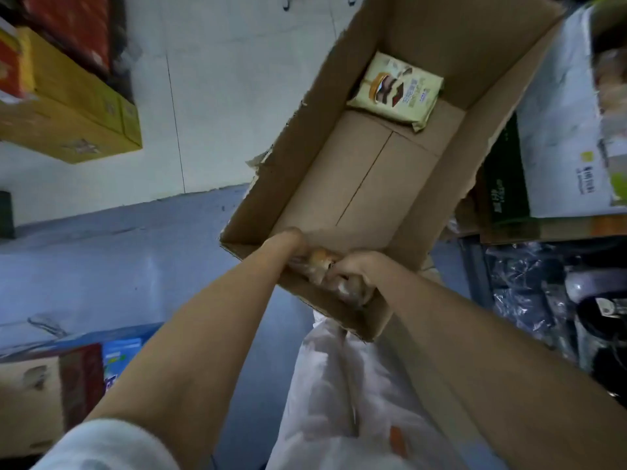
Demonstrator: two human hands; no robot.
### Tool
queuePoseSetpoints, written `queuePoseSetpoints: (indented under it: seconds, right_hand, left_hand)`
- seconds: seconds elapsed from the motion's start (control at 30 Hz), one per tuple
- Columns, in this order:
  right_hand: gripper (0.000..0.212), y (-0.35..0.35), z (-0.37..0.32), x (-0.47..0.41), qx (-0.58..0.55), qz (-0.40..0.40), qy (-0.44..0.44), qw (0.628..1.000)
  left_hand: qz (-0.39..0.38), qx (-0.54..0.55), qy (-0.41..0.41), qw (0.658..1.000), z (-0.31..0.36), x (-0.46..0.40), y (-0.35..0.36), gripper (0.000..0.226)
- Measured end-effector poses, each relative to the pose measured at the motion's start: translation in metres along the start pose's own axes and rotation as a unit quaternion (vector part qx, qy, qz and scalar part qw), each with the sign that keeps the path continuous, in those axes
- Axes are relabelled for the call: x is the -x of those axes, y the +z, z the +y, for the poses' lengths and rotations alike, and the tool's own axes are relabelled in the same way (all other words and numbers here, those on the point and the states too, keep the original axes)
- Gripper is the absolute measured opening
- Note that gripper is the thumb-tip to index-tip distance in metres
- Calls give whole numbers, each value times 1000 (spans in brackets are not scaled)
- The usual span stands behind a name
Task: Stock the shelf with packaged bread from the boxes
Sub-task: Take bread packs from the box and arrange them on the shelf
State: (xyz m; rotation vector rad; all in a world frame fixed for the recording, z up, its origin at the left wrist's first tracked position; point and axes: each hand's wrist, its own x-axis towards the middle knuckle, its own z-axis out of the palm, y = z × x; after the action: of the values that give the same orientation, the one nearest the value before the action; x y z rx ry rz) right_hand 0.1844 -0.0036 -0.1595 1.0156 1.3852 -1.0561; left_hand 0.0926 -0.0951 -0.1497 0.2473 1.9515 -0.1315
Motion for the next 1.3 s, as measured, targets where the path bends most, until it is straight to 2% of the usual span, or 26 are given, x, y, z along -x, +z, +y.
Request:
queuePoseSetpoints:
  seconds: [0.07,0.13,0.27,0.37,0.43,0.5,0.6,0.67,0.73,0.8,0.87,0.93,1.0,1.07,1.13,1.17,1.23,1.3]
  right_hand:
    - [47,0,2,-5,52,-23,-8,998]
    - [23,-4,0,-5,88,9,-51,995]
    - [37,-27,-9,11,68,161,-136,975]
    - [39,-61,-18,28,55,213,-161,962]
    - [33,-89,-24,44,13,266,-170,949]
    - [28,-118,-26,56,-15,317,-172,933]
    - [27,-162,-30,60,-72,343,-179,919]
    - [38,-191,-36,59,-154,327,-179,915]
    - [54,-220,-46,52,-293,272,-191,896]
    - [45,-245,-52,46,-445,215,-190,848]
    - [35,-263,-55,39,-517,191,-185,814]
    - [36,-273,-57,29,-494,187,-202,825]
    - [42,-278,-58,23,-468,182,-223,836]
    - [37,-282,-61,19,-464,170,-221,841]
    - [20,-284,-62,17,-463,156,-222,844]
    - [21,-284,-63,16,-455,154,-221,848]
    - [25,-283,-62,15,-448,157,-220,852]
    - [19,-282,-59,15,-444,163,-219,854]
  left_hand:
    - [17,60,-16,998,0,-8,-1,43]
    - [55,139,-17,989,2,-13,-7,44]
    - [129,295,24,947,21,-18,-32,40]
    - [142,445,100,879,48,-15,-53,30]
    - [151,496,145,843,69,-11,-68,30]
    - [165,499,181,831,94,-9,-84,33]
    - [188,487,191,831,130,-16,-107,40]
    - [182,459,155,856,152,-38,-121,42]
    - [154,443,110,876,171,-62,-131,37]
    - [128,474,84,867,186,-85,-137,33]
    - [106,538,66,833,201,-107,-137,29]
    - [82,588,52,803,217,-124,-139,28]
    - [61,605,35,793,233,-137,-143,44]
    - [61,621,4,782,243,-146,-148,57]
    - [60,643,-15,763,246,-154,-148,49]
    - [57,649,-16,758,245,-157,-146,41]
    - [89,663,-24,743,242,-153,-145,32]
    - [146,674,-14,724,243,-147,-144,42]
